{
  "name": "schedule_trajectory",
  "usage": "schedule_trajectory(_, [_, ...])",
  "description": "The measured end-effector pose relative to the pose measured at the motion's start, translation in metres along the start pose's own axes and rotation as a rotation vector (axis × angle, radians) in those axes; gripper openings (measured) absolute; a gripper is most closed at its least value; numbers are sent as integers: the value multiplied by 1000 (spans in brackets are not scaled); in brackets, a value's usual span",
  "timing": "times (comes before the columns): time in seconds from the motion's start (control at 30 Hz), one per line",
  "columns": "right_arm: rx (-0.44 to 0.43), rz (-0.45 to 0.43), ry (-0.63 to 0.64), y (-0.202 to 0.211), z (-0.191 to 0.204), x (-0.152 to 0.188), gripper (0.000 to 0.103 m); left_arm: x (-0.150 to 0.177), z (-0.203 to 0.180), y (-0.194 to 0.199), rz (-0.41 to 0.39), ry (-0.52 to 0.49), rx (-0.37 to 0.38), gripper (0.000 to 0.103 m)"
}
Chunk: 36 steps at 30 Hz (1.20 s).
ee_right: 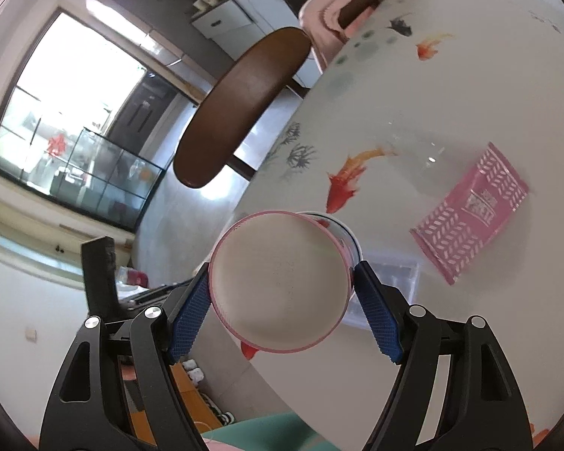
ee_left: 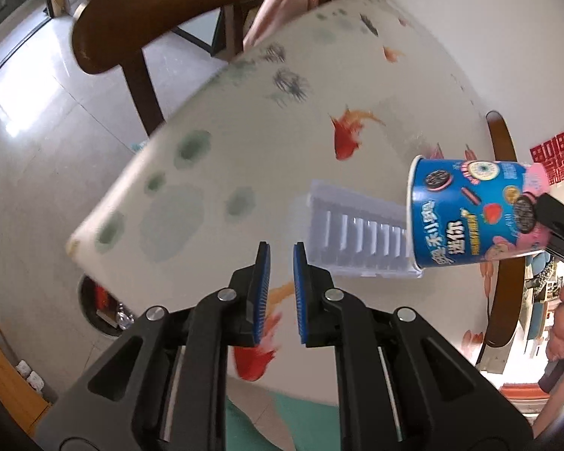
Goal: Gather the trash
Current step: 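Lift the clear tray and Oreo cup and carry both over the grey bin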
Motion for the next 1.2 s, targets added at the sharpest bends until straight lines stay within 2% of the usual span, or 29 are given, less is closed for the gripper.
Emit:
schedule_trajectory(0.17, [16,-34,-60,21,-32,3,75,-9,-21,-35,58,-54,1,12])
schedule_trajectory(0.23, [17,-44,-94,28,-46,4,75,-14,-26,-49,81,-78,-15,26])
schedule_trajectory(0.27, [21,-51,-115,32,-55,5,75,-15,-27,-55,95,-84,-21,28])
schedule_trajectory(0.4, [35,-70,-168,42,-79,9,75,-18,-26,-79,152,-102,-58,28])
schedule_trajectory(0.47, [37,-77,-188,46,-89,10,75,-16,-25,-85,172,-106,-61,27])
schedule_trajectory(0.5, [39,-79,-195,47,-93,10,75,-17,-26,-85,168,-108,-63,23])
schedule_trajectory(0.53, [40,-80,-203,47,-96,10,75,-18,-28,-87,180,-116,-50,10])
schedule_trajectory(0.57, [40,-80,-210,47,-99,9,75,-17,-30,-90,198,-127,-50,6])
schedule_trajectory(0.6, [38,-79,-216,46,-101,9,75,-18,-32,-90,195,-145,-66,3])
schedule_trajectory(0.67, [37,-79,-218,45,-102,6,75,-18,-35,-91,190,-156,-65,2])
schedule_trajectory(0.87, [30,-66,-177,41,-91,-2,75,-9,-27,-78,141,-91,-39,1])
schedule_trajectory(0.97, [24,-53,-148,36,-79,-5,75,-9,-19,-56,88,-67,-37,1])
schedule_trajectory(1.2, [-4,4,-45,8,-32,-9,75,-4,19,15,-31,-4,-103,1])
Point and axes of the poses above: each gripper's, at about its wrist camera, not at the fingertips, and y roughly against the way its jaws point, z to its left, x to its underside, the point moved 4 cm from there along -y, roughly the way its jaws point, and after that the axes turned 15 degrees about -y, right-handed, at the moved point
